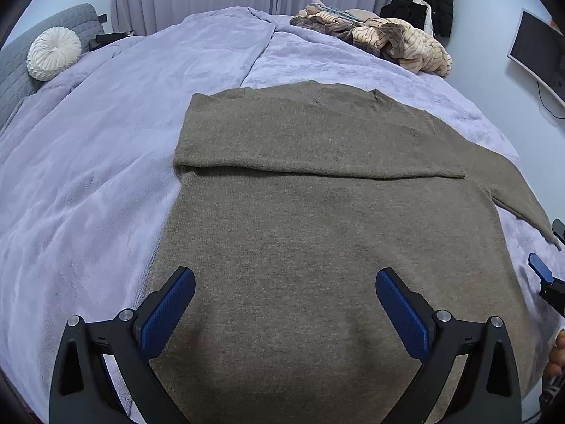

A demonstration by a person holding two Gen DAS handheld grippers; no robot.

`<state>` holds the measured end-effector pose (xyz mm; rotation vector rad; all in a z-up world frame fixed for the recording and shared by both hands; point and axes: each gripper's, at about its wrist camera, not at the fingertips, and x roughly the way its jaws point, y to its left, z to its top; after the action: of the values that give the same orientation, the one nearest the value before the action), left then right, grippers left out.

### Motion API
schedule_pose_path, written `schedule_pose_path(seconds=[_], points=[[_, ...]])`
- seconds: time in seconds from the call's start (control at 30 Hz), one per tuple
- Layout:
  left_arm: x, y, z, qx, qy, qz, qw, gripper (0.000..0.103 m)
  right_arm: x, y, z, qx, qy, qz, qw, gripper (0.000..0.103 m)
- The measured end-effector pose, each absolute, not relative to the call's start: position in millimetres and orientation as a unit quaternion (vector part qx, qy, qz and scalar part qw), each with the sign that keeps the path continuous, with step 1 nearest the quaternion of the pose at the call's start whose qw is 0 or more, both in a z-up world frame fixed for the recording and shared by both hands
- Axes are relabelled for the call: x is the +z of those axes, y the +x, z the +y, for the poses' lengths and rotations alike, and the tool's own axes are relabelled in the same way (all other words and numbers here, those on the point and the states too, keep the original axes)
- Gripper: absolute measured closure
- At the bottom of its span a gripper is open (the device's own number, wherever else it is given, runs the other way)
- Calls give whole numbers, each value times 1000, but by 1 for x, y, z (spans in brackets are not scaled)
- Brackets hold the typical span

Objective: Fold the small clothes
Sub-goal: 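Grasp the cuff of the other sleeve with the right gripper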

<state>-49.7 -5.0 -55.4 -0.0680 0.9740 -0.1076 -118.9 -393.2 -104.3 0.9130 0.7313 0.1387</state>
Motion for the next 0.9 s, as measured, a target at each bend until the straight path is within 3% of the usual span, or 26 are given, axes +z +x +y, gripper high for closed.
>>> schedule_pose_path(seconds=[0.47,0.9], points=[[-36,-24,-67,-92,-26,466,880,0,-107,-147,-569,-142,538,270,786,21],[-30,-7,-105,-119,-30,468,875,0,-128,-127,-623,-127,618,192,752,21]])
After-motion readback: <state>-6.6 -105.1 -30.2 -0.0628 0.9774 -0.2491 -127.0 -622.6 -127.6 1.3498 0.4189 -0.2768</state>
